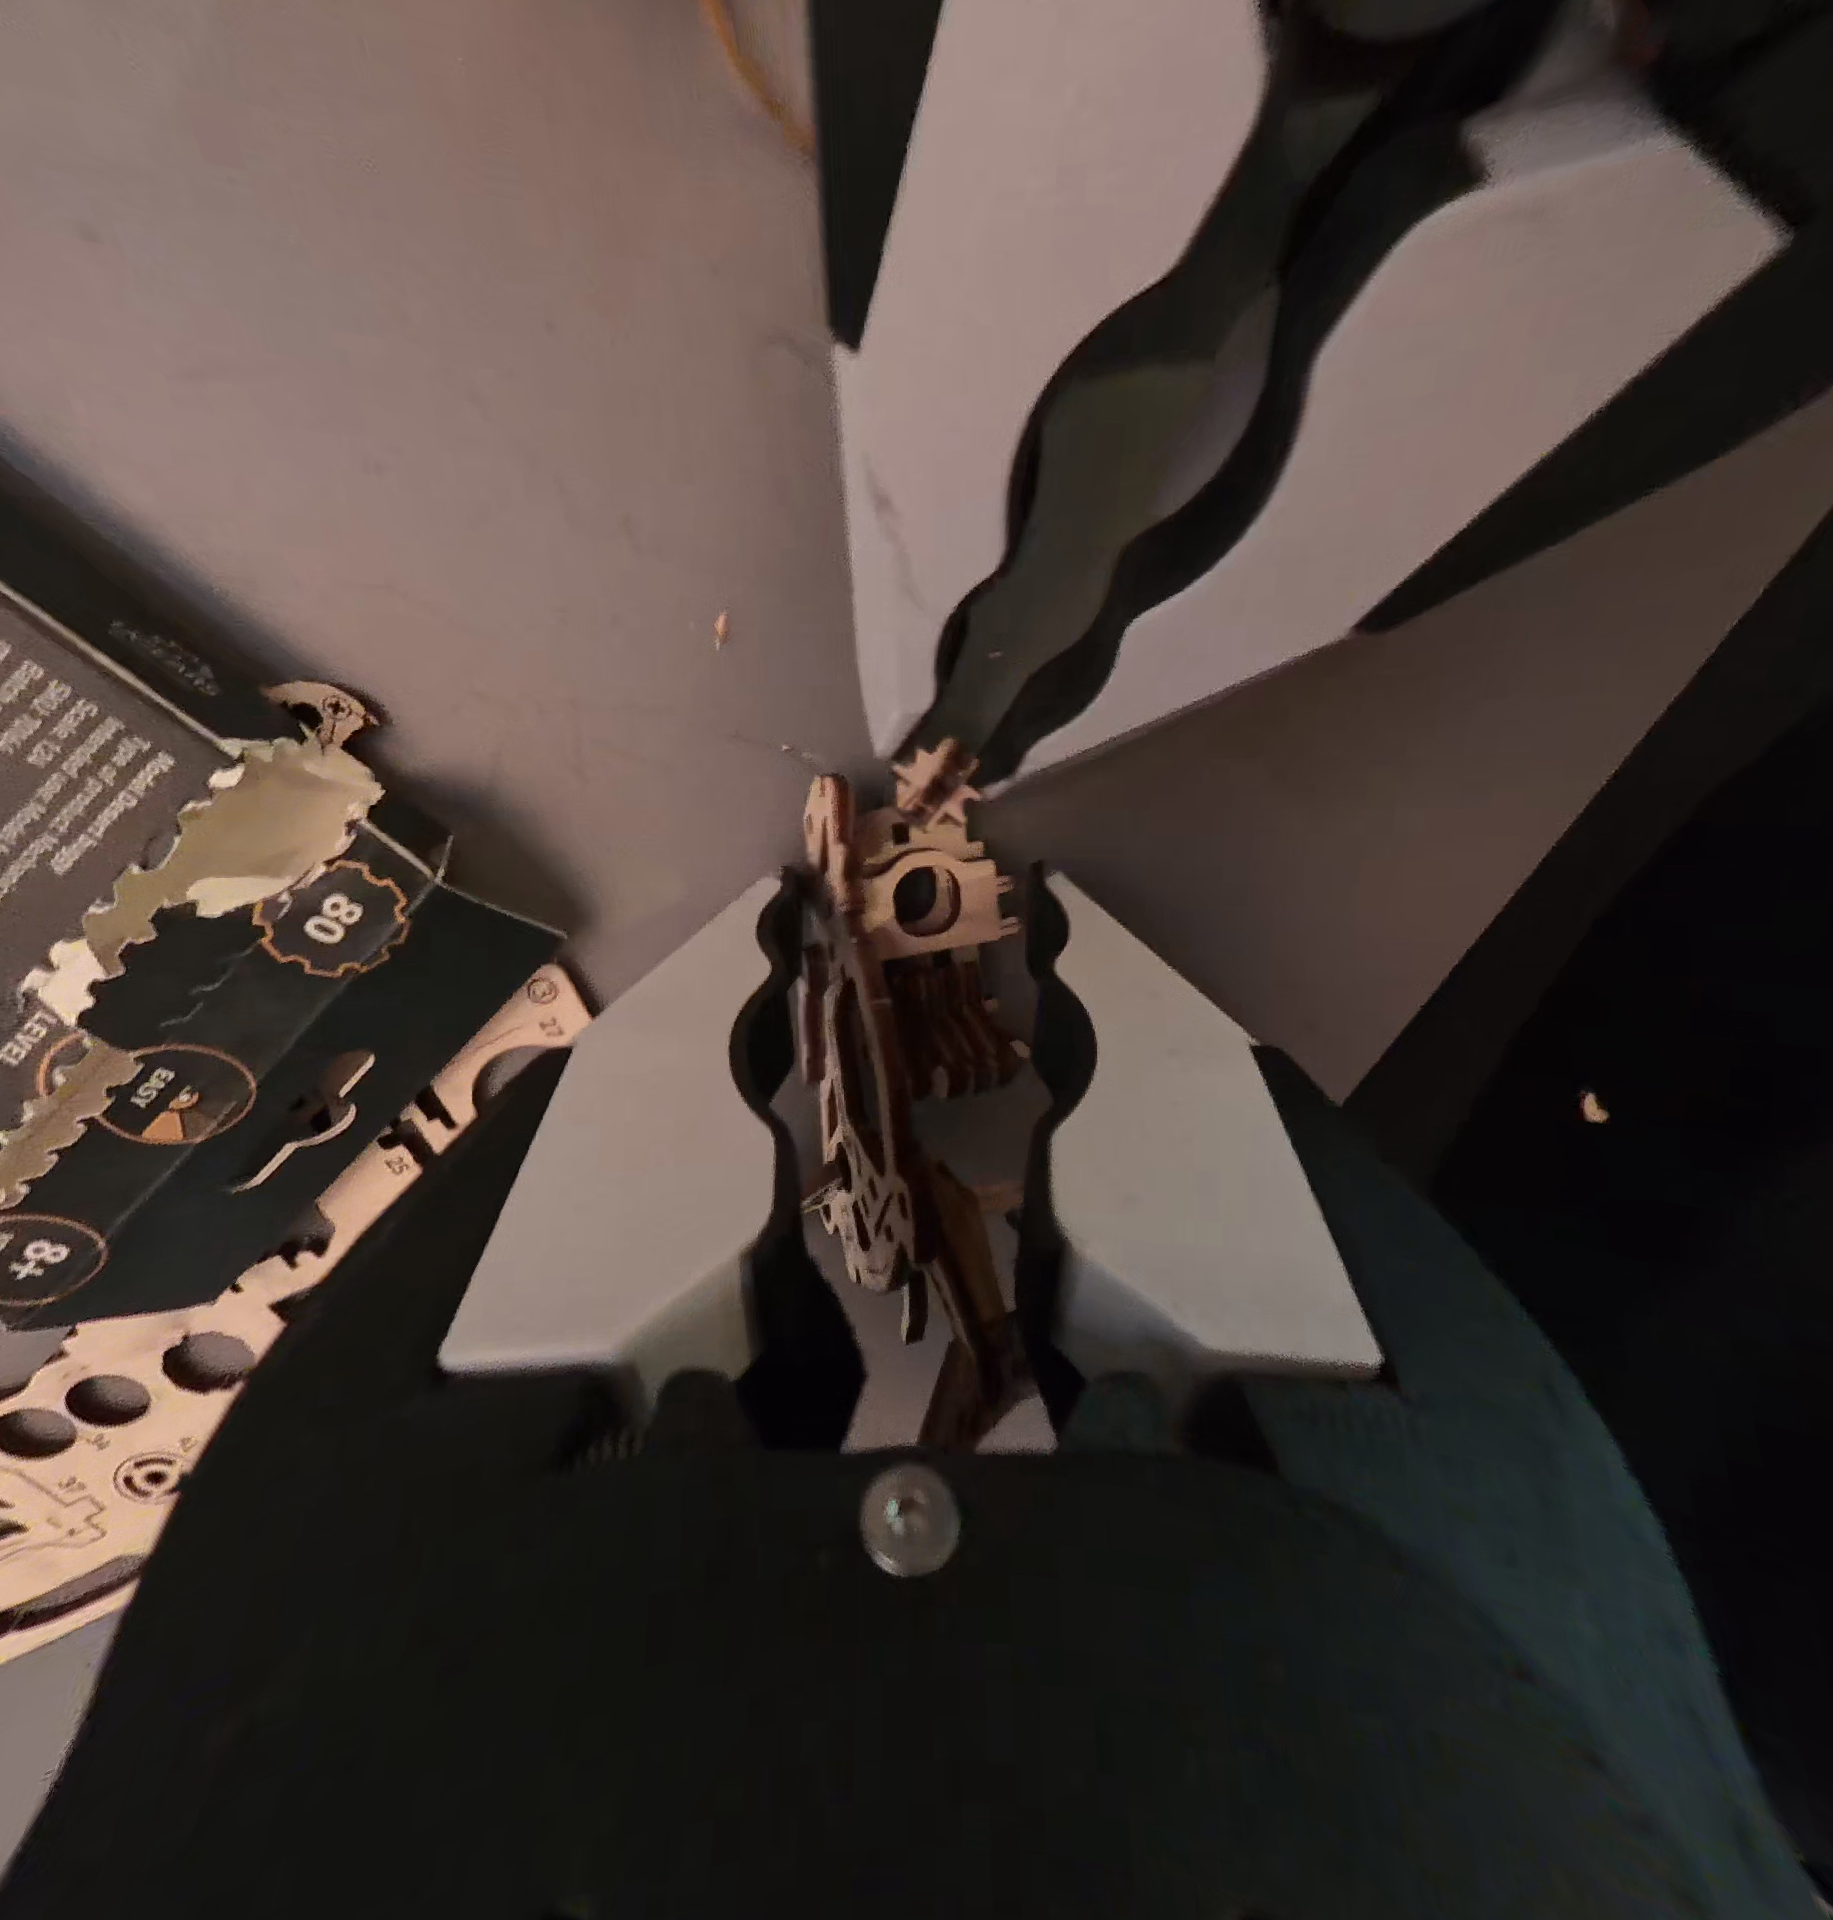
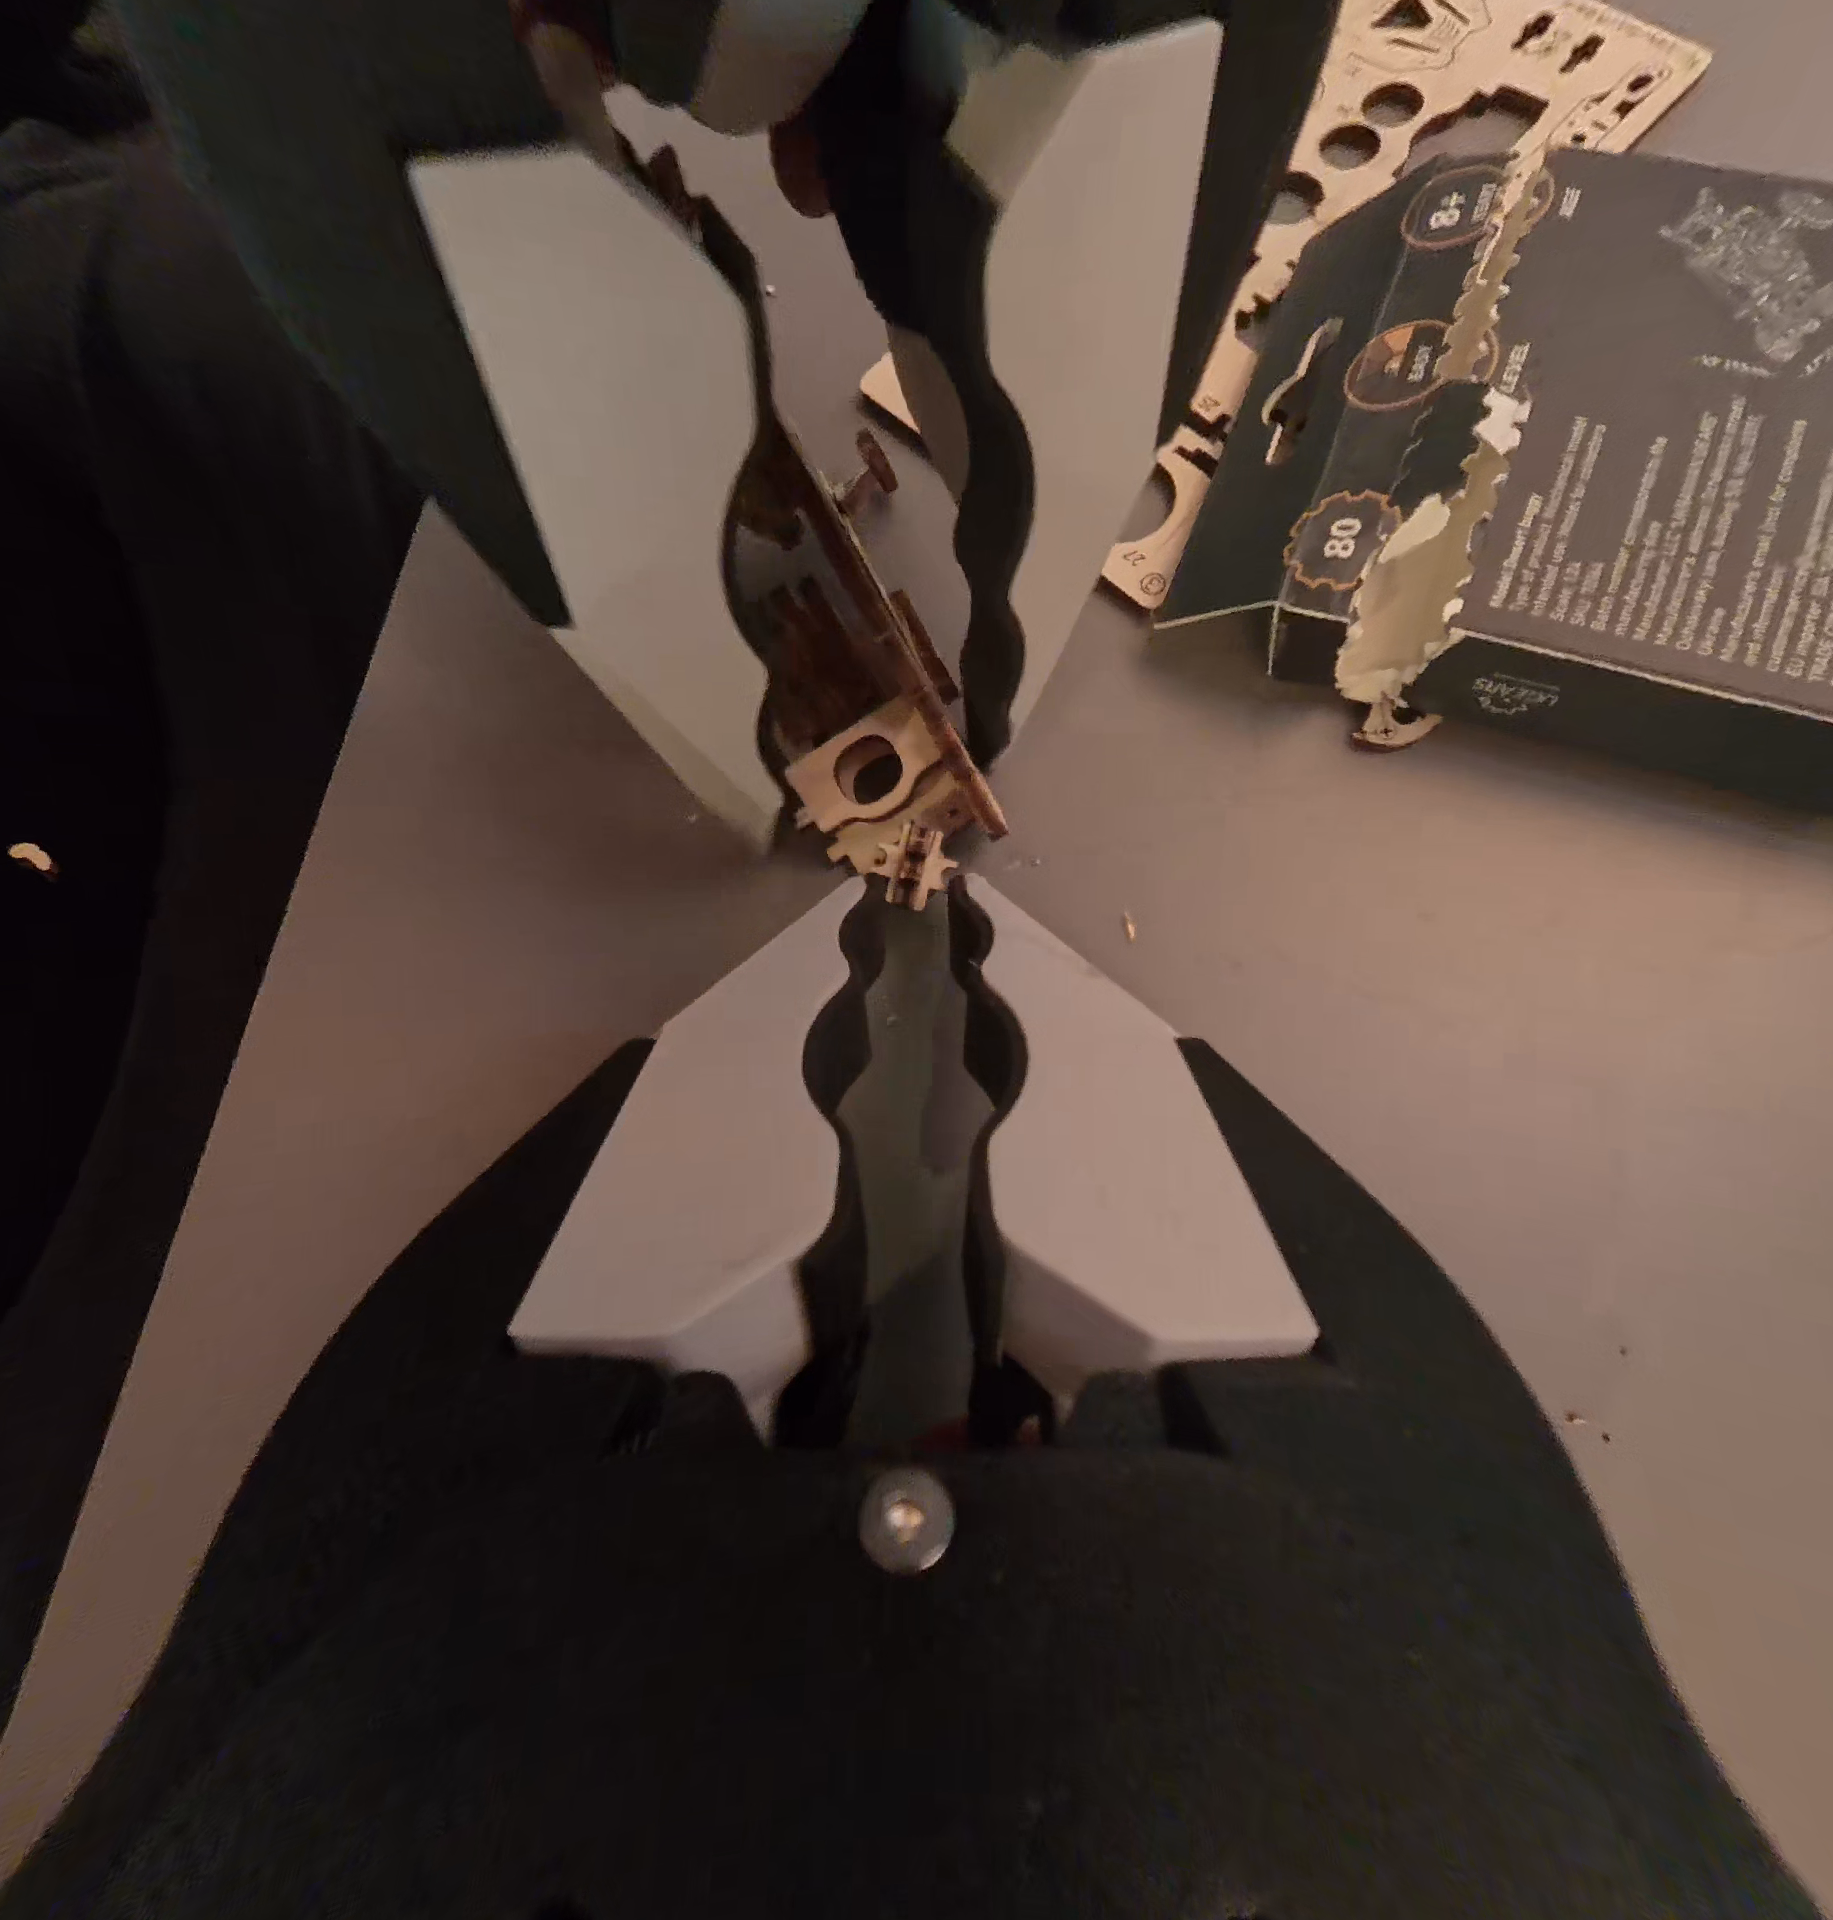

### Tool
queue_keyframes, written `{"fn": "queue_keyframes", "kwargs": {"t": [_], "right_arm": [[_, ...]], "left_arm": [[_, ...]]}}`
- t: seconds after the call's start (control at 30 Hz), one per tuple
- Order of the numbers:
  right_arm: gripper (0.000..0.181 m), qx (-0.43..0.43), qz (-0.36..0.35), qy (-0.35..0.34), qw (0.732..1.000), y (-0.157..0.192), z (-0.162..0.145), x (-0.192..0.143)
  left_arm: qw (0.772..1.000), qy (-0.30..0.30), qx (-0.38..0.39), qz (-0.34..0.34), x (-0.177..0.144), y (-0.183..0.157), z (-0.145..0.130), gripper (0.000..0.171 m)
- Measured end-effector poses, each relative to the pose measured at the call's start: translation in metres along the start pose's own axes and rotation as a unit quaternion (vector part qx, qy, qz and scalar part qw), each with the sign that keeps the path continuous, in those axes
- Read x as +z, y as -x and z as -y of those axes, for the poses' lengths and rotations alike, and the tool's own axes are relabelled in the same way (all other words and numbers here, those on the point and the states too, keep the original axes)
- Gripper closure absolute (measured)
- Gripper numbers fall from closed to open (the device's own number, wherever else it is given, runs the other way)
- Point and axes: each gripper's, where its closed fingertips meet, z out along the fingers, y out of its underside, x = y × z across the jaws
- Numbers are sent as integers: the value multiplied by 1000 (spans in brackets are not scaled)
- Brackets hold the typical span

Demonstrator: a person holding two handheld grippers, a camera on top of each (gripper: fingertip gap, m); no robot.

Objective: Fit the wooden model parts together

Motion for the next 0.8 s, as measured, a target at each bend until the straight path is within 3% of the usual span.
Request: {"fn": "queue_keyframes", "kwargs": {"t": [0.1, 0.17, 0.3, 0.37, 0.57, 0.8], "right_arm": [[173, -1, 4, -14, 1000, 2, 6, -5], [173, -5, 2, -3, 1000, 2, 2, -2], [173, -9, 2, -5, 1000, 3, -1, 0], [173, -11, 0, -13, 1000, 4, 1, -2], [173, -34, -19, -31, 999, 7, 2, -3], [173, -51, -24, -32, 998, 10, 4, 1]], "left_arm": [[1000, -18, 0, -10, -5, 0, 5, 120], [1000, 3, 18, 11, -3, 3, 0, 99], [999, 16, 37, 33, -2, 2, -4, 94], [997, 29, 43, 51, 1, 3, -7, 97], [991, 25, 82, 102, 0, 6, -6, 134], [991, 26, 82, 104, -1, 9, -10, 136]]}}
